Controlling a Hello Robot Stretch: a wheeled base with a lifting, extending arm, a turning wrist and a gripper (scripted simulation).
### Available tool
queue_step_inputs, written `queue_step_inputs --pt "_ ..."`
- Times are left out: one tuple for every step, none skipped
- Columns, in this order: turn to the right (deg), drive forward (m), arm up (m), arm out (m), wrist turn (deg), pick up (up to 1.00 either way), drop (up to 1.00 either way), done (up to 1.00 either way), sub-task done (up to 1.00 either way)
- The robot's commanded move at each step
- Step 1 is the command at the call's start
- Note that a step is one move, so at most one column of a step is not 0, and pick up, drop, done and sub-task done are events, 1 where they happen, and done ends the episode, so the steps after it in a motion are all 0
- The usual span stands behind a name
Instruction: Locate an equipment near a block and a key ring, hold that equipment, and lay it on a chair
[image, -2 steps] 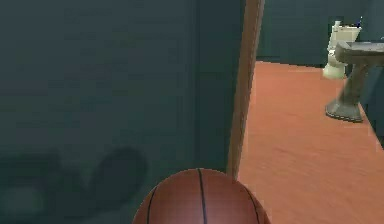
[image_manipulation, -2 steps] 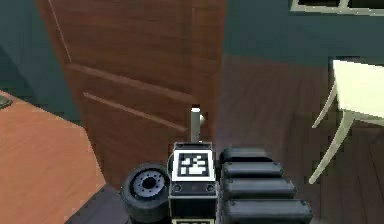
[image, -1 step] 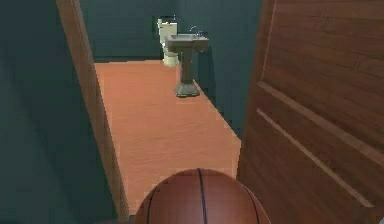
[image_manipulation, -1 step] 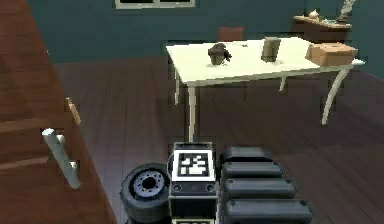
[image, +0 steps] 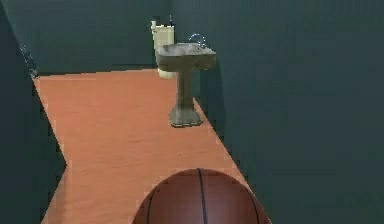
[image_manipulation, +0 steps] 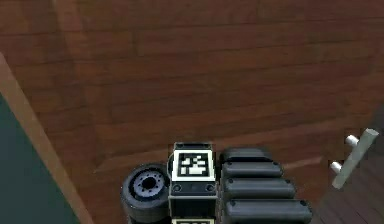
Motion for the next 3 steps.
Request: queue_step_inputs --pt "0.0 0.25 0.0 0.0 0.0 0.0 0.0 0.0 0.0" --pt "-30.0 0.0 0.0 0.0 0.0 0.0 0.0 0.0 0.0" --pt "0.0 1.0 0.0 0.0 0.0 0.0 0.0 0.0 0.0"
